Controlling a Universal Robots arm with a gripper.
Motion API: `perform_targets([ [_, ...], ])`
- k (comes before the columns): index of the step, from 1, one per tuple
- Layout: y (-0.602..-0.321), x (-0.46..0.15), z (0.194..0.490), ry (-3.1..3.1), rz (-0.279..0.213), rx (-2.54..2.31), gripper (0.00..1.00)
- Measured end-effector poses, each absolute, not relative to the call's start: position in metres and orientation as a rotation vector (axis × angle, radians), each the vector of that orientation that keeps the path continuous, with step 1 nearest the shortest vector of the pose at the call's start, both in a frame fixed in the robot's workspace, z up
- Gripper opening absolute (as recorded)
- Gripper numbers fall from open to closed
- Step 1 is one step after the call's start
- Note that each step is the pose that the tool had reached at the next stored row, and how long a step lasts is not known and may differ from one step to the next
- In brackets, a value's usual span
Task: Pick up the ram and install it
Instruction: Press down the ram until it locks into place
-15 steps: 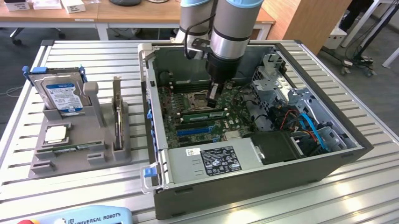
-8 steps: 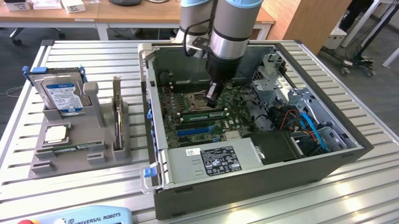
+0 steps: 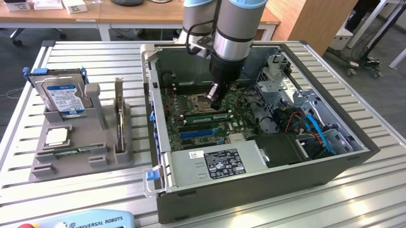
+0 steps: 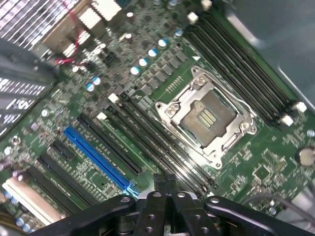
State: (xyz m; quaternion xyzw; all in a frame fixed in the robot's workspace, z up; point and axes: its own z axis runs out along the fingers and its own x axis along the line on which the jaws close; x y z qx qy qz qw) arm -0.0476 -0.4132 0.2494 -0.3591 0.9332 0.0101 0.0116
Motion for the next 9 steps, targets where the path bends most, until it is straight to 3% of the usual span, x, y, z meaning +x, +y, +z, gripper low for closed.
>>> perform_targets([
  [9, -0.4132, -0.0476, 0.2491, 2.989, 0.029, -0.884, 0.1],
])
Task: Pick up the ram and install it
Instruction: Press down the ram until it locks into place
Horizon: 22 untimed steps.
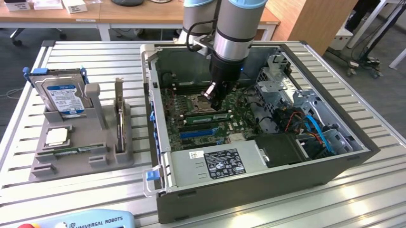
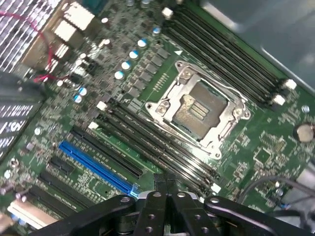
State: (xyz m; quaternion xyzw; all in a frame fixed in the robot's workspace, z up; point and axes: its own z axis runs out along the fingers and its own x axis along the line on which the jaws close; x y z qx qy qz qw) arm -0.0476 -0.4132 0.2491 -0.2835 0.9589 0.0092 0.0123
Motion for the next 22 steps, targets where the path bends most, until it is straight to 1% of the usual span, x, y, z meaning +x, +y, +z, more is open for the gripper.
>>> perform_targets([
  [22, -0.4131, -0.0476, 0.2482, 3.1, 0.021, -0.292, 0.1],
])
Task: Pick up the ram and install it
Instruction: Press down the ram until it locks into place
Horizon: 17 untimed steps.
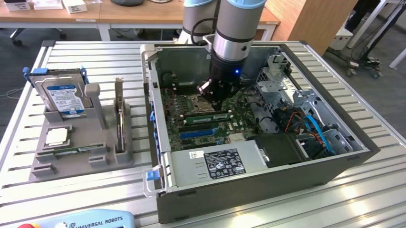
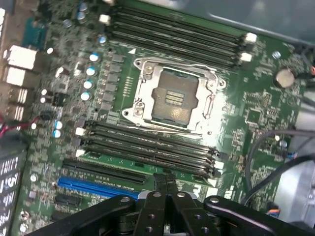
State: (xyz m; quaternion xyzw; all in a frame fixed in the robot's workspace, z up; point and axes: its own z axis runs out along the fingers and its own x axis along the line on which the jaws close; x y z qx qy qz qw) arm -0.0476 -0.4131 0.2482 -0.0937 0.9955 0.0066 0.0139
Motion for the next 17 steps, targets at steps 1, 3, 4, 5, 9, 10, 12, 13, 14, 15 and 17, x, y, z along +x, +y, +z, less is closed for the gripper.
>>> perform_targets([
  [1, -0.4132, -0.0476, 0.2481, 3.103, 0.02, -0.262, 0.1],
  [3, -0.4131, -0.0475, 0.248, 3.106, 0.02, -0.213, 0.1],
  [4, -0.4132, -0.0476, 0.248, 3.107, 0.019, -0.2, 0.1],
  [5, -0.4132, -0.0476, 0.248, 3.108, 0.019, -0.19, 0.1],
  [9, -0.4131, -0.0476, 0.248, 3.108, 0.019, -0.184, 0.1],
  [10, -0.4132, -0.0476, 0.248, 3.108, 0.019, -0.184, 0.1],
  [12, -0.4131, -0.0476, 0.248, 3.108, 0.019, -0.184, 0.1],
  [13, -0.4131, -0.0476, 0.248, 3.108, 0.019, -0.184, 0.1],
  [14, -0.4131, -0.0476, 0.248, 3.108, 0.019, -0.184, 0.1],
  [15, -0.4131, -0.0476, 0.248, 3.108, 0.019, -0.184, 0.1],
  [17, -0.4131, -0.0477, 0.248, 3.11, 0.019, -0.183, 0.1],
])
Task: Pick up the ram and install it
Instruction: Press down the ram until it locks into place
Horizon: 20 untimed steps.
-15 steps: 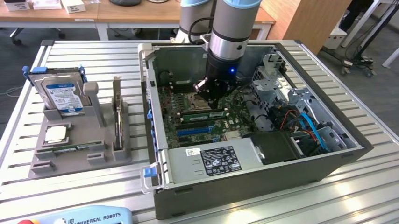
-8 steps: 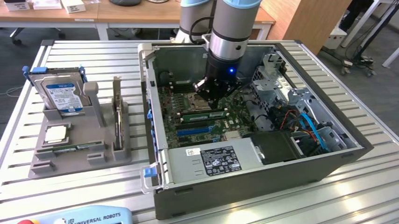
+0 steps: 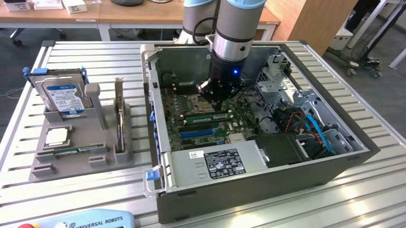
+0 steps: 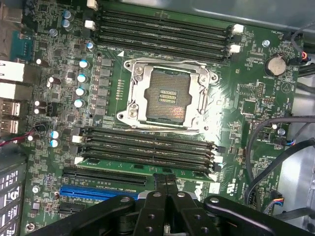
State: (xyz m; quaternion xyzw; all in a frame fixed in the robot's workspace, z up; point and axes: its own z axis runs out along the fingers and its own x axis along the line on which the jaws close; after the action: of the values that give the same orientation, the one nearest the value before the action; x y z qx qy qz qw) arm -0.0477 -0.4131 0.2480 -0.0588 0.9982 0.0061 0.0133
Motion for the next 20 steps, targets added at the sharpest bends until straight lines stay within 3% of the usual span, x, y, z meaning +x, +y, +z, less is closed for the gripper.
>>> perform_targets([
  [20, -0.4129, -0.0468, 0.248, 3.143, 0.019, -0.174, 0.1],
])
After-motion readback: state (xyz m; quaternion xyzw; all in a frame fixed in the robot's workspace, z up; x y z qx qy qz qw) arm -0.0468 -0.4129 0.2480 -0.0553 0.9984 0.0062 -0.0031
